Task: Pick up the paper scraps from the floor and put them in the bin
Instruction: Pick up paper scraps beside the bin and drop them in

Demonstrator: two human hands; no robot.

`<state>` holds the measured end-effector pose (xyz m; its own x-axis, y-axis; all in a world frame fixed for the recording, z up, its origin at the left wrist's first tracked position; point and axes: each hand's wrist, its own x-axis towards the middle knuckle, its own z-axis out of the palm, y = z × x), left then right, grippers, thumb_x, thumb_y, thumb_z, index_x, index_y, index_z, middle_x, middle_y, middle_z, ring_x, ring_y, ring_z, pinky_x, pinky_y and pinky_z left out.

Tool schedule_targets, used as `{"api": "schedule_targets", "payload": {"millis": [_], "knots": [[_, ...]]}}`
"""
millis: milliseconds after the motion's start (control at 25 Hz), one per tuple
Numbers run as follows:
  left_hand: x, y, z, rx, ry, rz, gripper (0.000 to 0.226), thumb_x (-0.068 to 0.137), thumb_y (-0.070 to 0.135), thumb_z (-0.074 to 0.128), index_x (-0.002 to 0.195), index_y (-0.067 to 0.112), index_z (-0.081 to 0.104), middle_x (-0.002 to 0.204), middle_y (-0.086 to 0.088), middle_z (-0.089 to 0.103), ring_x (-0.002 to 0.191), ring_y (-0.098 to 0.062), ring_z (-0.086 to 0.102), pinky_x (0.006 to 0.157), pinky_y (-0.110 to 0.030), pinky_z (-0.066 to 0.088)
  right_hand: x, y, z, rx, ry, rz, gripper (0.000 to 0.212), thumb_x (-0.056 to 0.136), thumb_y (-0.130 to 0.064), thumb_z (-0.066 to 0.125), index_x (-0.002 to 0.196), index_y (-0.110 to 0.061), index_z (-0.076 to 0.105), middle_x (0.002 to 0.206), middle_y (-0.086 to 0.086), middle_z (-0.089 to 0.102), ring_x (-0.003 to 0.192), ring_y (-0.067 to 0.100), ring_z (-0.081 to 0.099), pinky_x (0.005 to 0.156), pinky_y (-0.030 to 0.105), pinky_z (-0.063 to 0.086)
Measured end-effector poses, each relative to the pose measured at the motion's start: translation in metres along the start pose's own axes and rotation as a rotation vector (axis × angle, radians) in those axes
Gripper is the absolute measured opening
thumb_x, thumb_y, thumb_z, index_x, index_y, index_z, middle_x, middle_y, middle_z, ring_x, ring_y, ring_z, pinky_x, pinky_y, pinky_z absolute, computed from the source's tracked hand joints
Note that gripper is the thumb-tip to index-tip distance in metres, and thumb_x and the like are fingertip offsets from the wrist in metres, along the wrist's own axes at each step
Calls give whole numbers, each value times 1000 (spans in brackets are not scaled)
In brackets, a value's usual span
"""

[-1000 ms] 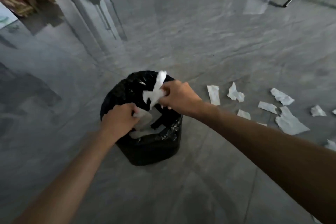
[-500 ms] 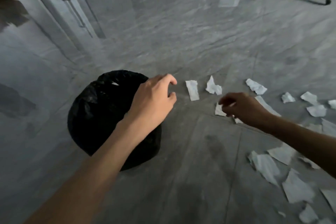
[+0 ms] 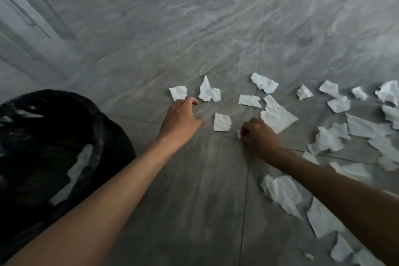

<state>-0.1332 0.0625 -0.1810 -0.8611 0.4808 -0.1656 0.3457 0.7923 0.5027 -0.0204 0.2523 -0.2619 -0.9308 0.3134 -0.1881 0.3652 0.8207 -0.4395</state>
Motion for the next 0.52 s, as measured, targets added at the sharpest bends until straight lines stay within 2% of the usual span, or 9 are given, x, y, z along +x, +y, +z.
{"api": "schedule_targets", "payload": {"millis": [120,240,360,440,520], "knots": [[20,10,46,47,-30,183,55,75,33,72,126,22,52,131,-7,54,118,-32,50,98,-42,44,-3,15,-1,90,7,-32,5,78,-12,63,82,-9,62,83,11,63,81,32,60,67,32,43],[29,15,85,155,-118,248,49,77,28,71,122,22,54,124,-8,53,113,-30,49,93,-40,45,14,25,-22,180,144,26,22,76,-12,63,98,-13,61,74,3,61,78,28,61,65,30,39],[35,6,95,98,-89,256,16,87,23,63,96,9,61,103,-12,60,96,-31,56,77,-38,46,59,27,-39,119,167,47,41,81,-13,62,120,-9,52,96,18,68,95,35,61,78,38,46],[35,-1,88,40,-48,213,16,87,23,64,83,8,63,91,-10,65,86,-29,59,72,-35,45,82,24,-37,27,110,60,40,82,-11,61,120,-3,51,107,24,65,102,40,59,81,41,47],[45,-9,73,6,143,133,14,84,25,67,78,13,66,94,-6,64,89,-25,59,72,-30,42,91,19,-30,-68,96,61,31,81,-9,59,111,1,55,108,28,63,100,42,60,79,42,48]]}}
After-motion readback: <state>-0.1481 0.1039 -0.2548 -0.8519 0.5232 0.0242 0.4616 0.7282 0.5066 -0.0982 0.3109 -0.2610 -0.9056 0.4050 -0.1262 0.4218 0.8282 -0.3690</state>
